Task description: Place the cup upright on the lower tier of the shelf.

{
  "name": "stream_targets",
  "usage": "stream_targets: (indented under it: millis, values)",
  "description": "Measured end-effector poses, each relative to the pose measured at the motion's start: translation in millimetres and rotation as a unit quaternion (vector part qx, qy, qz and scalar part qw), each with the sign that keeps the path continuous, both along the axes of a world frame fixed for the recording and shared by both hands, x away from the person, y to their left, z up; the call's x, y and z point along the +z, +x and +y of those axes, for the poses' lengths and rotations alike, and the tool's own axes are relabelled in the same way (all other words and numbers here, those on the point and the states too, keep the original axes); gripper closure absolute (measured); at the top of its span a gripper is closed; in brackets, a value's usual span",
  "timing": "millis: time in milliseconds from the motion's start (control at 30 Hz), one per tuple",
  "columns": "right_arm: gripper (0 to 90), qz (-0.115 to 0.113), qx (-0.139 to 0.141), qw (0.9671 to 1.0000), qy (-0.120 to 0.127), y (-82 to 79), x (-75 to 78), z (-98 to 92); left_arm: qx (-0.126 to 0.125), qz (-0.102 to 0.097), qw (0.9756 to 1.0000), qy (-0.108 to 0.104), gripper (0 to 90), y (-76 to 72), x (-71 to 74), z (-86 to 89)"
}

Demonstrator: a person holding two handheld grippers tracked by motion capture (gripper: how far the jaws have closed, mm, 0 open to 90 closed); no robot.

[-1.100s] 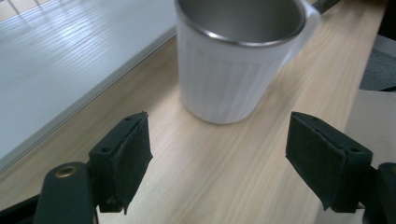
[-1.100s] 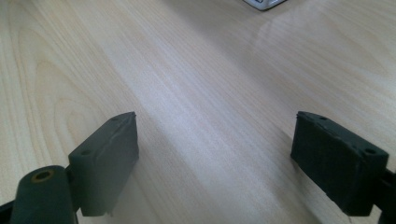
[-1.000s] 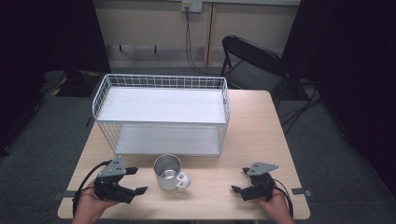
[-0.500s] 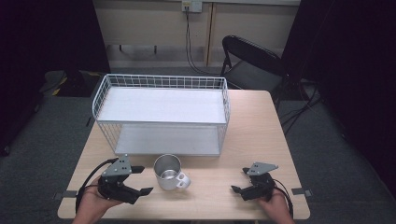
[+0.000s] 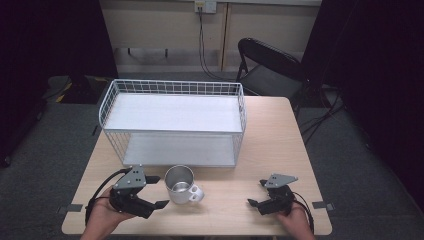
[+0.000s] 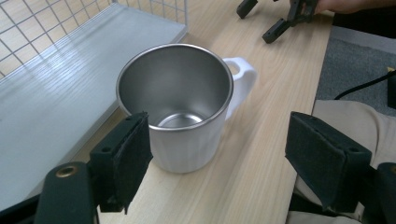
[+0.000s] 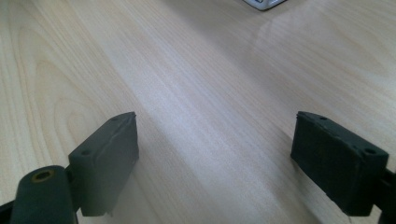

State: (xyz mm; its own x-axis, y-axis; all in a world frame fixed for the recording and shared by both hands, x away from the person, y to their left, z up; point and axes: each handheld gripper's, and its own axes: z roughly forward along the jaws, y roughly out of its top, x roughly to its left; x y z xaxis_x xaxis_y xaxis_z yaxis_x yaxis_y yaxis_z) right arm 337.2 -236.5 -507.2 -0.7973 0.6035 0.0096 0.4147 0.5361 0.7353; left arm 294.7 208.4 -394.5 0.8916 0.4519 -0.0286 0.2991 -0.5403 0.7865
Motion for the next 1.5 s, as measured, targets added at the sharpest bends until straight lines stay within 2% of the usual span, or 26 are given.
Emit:
stream_targets:
  millis: [400, 633, 833, 967, 1500]
  values:
    - [13.9, 0.0, 0.0, 1.0, 0.0, 0.0, 0.0, 0.0, -0.025, -0.009, 0.9996, 0.008, 24.1, 4.2, 0.6, -20.8]
    - [13.9, 0.0, 0.0, 1.0, 0.001, 0.0, -0.1, 0.0, -0.039, -0.017, 0.9988, 0.024, 25.4, 5.8, -1.3, -32.4]
    - [13.9, 0.0, 0.0, 1.0, 0.001, 0.1, -0.1, 0.0, -0.041, -0.016, 0.9987, 0.025, 26.2, 8.1, -4.9, -37.6]
    - [13.9, 0.0, 0.0, 1.0, 0.001, 0.1, -0.1, 0.0, -0.044, -0.017, 0.9983, 0.034, 27.1, 10.5, -6.2, -40.9]
    - [14.1, 0.0, 0.001, 1.0, 0.001, 0.1, 0.0, -0.5, -0.047, -0.015, 0.9975, 0.05, 37.7, 15.5, -14.7, -47.3]
